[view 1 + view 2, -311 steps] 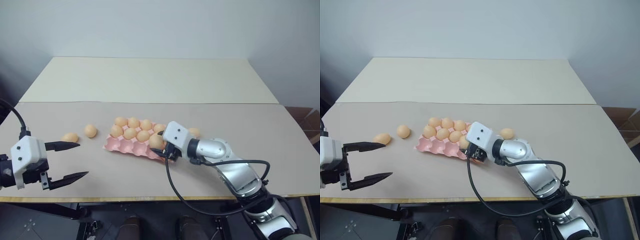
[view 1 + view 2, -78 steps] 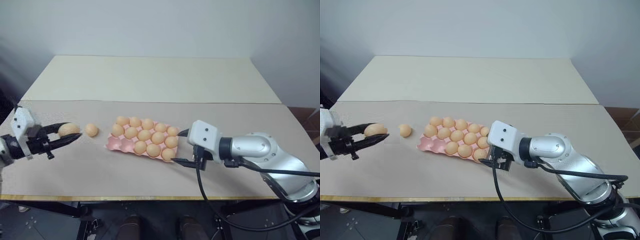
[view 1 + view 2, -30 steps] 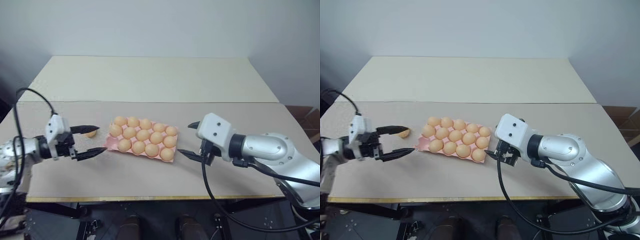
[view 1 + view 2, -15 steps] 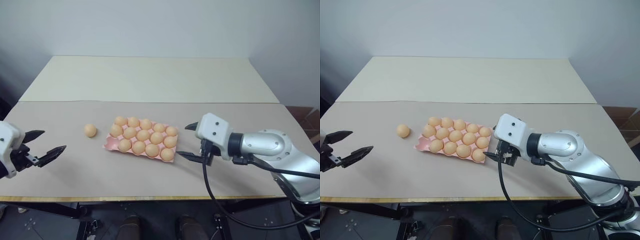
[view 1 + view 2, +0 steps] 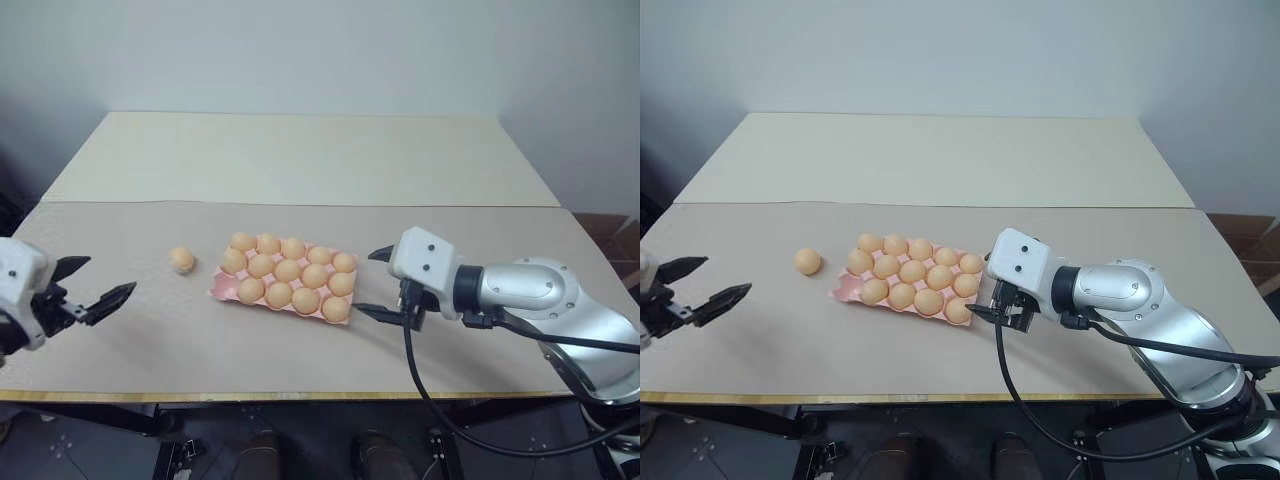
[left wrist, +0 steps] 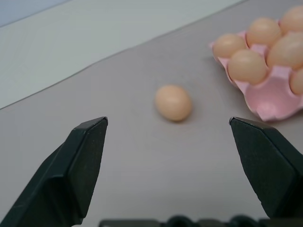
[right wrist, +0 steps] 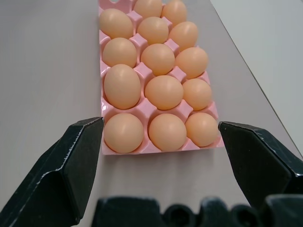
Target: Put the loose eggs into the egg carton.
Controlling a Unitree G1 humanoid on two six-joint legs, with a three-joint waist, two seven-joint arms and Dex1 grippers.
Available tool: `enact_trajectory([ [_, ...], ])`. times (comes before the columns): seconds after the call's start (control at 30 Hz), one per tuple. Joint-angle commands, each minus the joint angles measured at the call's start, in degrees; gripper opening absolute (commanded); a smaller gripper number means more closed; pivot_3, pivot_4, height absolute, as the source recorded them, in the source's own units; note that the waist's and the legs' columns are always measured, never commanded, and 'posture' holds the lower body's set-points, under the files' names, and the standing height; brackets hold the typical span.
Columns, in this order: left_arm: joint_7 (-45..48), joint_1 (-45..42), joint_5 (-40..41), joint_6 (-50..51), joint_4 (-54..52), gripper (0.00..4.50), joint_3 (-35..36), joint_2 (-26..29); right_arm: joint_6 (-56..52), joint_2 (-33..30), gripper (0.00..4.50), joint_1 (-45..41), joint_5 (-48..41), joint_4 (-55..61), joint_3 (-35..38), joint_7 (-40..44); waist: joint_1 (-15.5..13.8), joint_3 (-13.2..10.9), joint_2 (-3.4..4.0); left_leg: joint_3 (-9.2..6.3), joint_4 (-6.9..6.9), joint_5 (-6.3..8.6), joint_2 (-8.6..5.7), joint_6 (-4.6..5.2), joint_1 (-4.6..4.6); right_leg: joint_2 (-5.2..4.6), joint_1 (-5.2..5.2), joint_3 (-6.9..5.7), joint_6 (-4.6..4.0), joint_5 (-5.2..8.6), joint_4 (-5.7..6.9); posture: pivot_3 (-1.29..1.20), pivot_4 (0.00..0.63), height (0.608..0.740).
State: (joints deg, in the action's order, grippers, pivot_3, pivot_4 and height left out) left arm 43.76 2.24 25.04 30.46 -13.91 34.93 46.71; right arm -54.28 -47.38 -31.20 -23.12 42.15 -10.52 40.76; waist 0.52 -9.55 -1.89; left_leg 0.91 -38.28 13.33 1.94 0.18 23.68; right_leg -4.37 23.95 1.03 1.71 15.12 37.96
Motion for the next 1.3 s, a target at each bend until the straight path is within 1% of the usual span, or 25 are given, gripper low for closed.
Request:
enact_trajectory([
  [0.03,-5.1,-4.2,-2.4,-2.5,2.1,4.48,-4.4,-2.7,1.3,0.8,4.50,-0.9,1.0,1.4,0.6,-1.4,0.1,0.0,-0.03,0.00,0.00,0.00,0.01,0.00,0.02,0.02,0.02,0.00,0.00,0.00,-0.01,0.00,0.150,0.740],
  [0.23,-8.5,-12.0,-4.2,-5.3,8.8,4.48,-10.3,-7.4,0.3,1.5,4.50,-1.1,0.9,2.0,0.3,-2.5,0.1,0.0,-0.04,-0.04,0.00,0.00,0.00,0.00,0.08,0.01,0.08,0.00,0.00,0.00,0.02,0.00,0.150,0.740],
  [0.3,-9.6,-14.4,-5.1,-4.3,11.1,4.48,-12.3,-7.7,0.0,1.3,4.50,-1.0,0.9,2.2,0.3,-2.8,0.1,0.0,-0.04,-0.04,0.00,0.00,0.00,0.00,0.08,0.02,0.08,-0.01,0.00,0.00,0.03,0.00,0.150,0.740],
  [0.53,-12.7,-21.1,-9.5,-6.5,20.5,4.48,-17.1,-8.5,-0.8,0.9,4.50,-0.7,0.7,2.7,0.7,-3.6,0.2,0.0,-0.05,-0.03,0.00,0.00,-0.02,0.00,0.09,0.02,0.09,-0.01,0.00,0.00,0.02,0.00,0.150,0.740],
  [0.77,-12.2,-24.9,-10.9,-7.3,27.7,4.48,-20.6,-9.2,-1.4,0.5,4.50,-0.5,0.7,3.1,0.8,-4.3,0.2,0.0,-0.05,-0.04,0.00,0.00,-0.02,0.00,0.09,0.02,0.09,-0.02,0.00,0.00,0.03,0.00,0.150,0.740],
  [0.93,-11.5,-25.8,-12.1,-11.0,31.7,4.48,-21.9,-9.8,-1.8,0.6,4.50,-0.3,0.6,3.2,1.1,-4.9,0.2,0.0,-0.05,-0.03,0.00,0.00,-0.02,0.00,0.09,0.02,0.09,-0.02,0.00,0.00,0.03,0.00,0.150,0.740],
  [1.0,-11.4,-26.3,-12.3,-11.7,32.9,4.08,-22.1,-9.9,-2.0,0.6,4.50,-0.3,0.4,3.2,1.1,-5.1,0.2,0.0,-0.05,-0.03,0.00,0.00,-0.02,0.00,0.09,0.02,0.09,-0.02,0.00,0.00,0.04,0.00,0.150,0.740],
  [1.07,-10.0,-26.2,-12.2,-12.4,33.2,3.58,-22.7,-9.8,-2.2,0.7,4.50,-0.3,0.3,3.2,1.1,-5.3,0.2,0.0,-0.05,-0.04,-0.01,0.00,-0.02,0.00,0.09,0.02,0.09,-0.02,0.00,0.00,0.04,0.00,0.150,0.740],
  [1.17,-10.7,-26.5,-13.2,-13.1,34.0,2.56,-23.2,-9.9,-2.2,0.7,4.50,-0.3,0.4,3.0,1.1,-5.3,0.1,0.0,-0.05,-0.03,-0.01,0.00,-0.03,0.00,0.10,0.01,0.09,-0.02,0.00,0.00,0.04,0.00,0.150,0.740],
  [1.23,-11.2,-26.8,-13.9,-13.8,34.6,2.04,-23.2,-9.7,-2.4,0.9,4.50,-0.4,0.4,2.9,1.2,-5.4,0.1,0.0,-0.05,-0.03,-0.01,0.00,-0.03,0.00,0.10,0.01,0.08,-0.02,0.00,0.00,0.04,0.00,0.150,0.740],
  [1.3,-11.3,-26.7,-14.3,-15.0,34.7,1.81,-23.0,-9.7,-2.3,0.9,4.50,-0.4,0.5,2.8,1.1,-5.5,0.1,0.0,-0.05,-0.03,-0.01,0.00,-0.03,0.00,0.09,0.01,0.08,-0.02,0.00,0.00,0.04,0.00,0.150,0.740],
])
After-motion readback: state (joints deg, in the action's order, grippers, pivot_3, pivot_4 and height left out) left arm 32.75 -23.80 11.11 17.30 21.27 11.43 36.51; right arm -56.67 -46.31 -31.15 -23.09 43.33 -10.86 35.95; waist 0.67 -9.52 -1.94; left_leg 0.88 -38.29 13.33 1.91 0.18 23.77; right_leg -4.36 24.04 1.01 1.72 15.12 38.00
